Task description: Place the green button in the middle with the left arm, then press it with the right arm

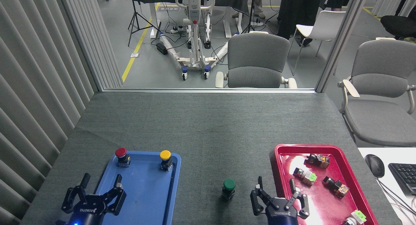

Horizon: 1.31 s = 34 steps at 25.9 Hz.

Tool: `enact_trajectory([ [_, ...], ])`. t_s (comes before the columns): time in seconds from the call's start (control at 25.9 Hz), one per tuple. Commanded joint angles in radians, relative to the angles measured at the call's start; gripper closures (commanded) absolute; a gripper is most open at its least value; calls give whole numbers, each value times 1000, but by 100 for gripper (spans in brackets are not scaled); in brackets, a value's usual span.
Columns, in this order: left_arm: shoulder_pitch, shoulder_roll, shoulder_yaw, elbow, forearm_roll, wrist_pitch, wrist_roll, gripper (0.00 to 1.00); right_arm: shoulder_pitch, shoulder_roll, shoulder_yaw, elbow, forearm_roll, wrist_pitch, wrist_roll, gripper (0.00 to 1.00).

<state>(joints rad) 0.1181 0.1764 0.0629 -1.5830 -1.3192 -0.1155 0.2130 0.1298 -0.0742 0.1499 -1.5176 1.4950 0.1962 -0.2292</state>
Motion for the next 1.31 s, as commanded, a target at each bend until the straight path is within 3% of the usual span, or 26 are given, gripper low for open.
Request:
enact_trajectory([
  [0.0,0,0,0,0,0,0,-1,0,77,-49,-50,-50,-1,-35,4,1],
  [0.19,0,0,1,0,2,-1,-10,0,117,-107,-73,-64,-10,-41,4,1],
  [0.7,0,2,0,5,2,-4,-9,0,113,-116,-75,-62,-41,-55,-1,1],
  [0.89,0,2,1,6,3,-26,-9,0,99,-125,-72,-46,-47,-46,-58,1],
  [1.12,2,2,0,5,3,-27,-9,0,93,-130,-73,-47,-119,-57,-50,1],
  [1.28,3,2,0,3,3,-27,-7,0,82,-134,-72,-47,-125,-67,-50,1],
])
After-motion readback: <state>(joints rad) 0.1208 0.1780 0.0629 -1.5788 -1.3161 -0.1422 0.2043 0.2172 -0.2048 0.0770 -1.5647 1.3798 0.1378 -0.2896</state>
